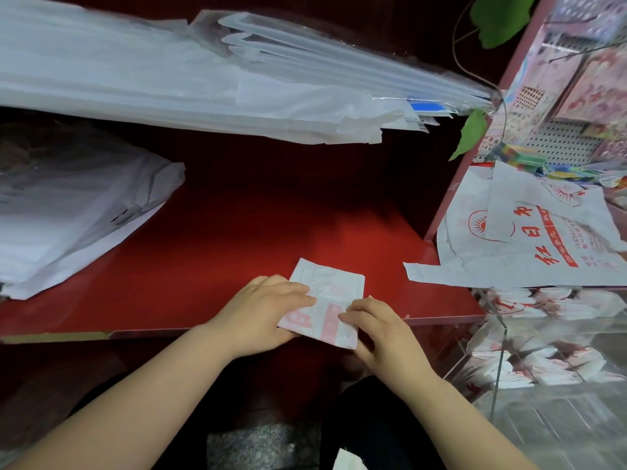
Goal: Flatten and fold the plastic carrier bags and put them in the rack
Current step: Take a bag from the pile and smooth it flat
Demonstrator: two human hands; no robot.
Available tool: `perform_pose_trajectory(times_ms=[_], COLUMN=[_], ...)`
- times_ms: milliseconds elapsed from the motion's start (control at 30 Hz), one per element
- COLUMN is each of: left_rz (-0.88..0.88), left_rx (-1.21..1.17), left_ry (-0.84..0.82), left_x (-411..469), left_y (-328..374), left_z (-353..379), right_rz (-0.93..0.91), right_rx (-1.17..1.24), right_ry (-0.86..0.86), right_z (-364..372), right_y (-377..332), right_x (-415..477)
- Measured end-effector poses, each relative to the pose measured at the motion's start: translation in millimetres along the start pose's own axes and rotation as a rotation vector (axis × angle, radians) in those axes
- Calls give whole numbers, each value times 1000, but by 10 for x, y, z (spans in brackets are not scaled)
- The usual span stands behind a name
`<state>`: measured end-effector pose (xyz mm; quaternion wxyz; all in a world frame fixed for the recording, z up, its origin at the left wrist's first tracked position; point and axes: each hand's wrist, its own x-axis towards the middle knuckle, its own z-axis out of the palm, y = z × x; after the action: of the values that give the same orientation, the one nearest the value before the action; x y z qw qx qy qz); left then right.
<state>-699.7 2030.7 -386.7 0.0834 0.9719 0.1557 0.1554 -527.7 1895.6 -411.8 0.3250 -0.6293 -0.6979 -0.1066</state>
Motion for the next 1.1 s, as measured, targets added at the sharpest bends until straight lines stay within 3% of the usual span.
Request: perform_pose_trajectory(times_ms=[67, 200, 300, 433, 567, 767, 833, 867, 933, 1000, 1100], left_rz=[-4, -338, -464, -656, -717, -585, -419, -302, -149, -113, -70], left_rx=[-135, -555, -680, -684, -435, -54, 5, 35, 4, 16, 122], left_ry=[112, 173, 234, 310, 289, 260, 306, 284, 4, -133, -163], left_x=[-25, -29, 52, 193, 276, 273, 269, 255, 202, 136, 48], left_y=[-38, 57, 78, 122, 183, 217, 173, 181, 196, 164, 167], left_z=[62, -6, -22, 0, 36, 80, 134, 139, 85, 45, 39], right_rz=[45, 275, 478, 692, 758, 675, 603, 575, 512, 431, 299], right_rx=[53, 208, 259, 233, 33, -319, -324, -326, -307, -247, -335], right_ry=[71, 156, 171, 91, 44, -20, 66, 9, -147, -270, -312], right_z=[2, -66, -101, -78, -15, 40, 59, 38, 7, -47, -101], right_y=[19, -42, -95, -71, -48, -117, -114, -134, -131, -129, -80], right_x=[-44, -50, 76, 268, 384, 420, 378, 358, 280, 211, 115])
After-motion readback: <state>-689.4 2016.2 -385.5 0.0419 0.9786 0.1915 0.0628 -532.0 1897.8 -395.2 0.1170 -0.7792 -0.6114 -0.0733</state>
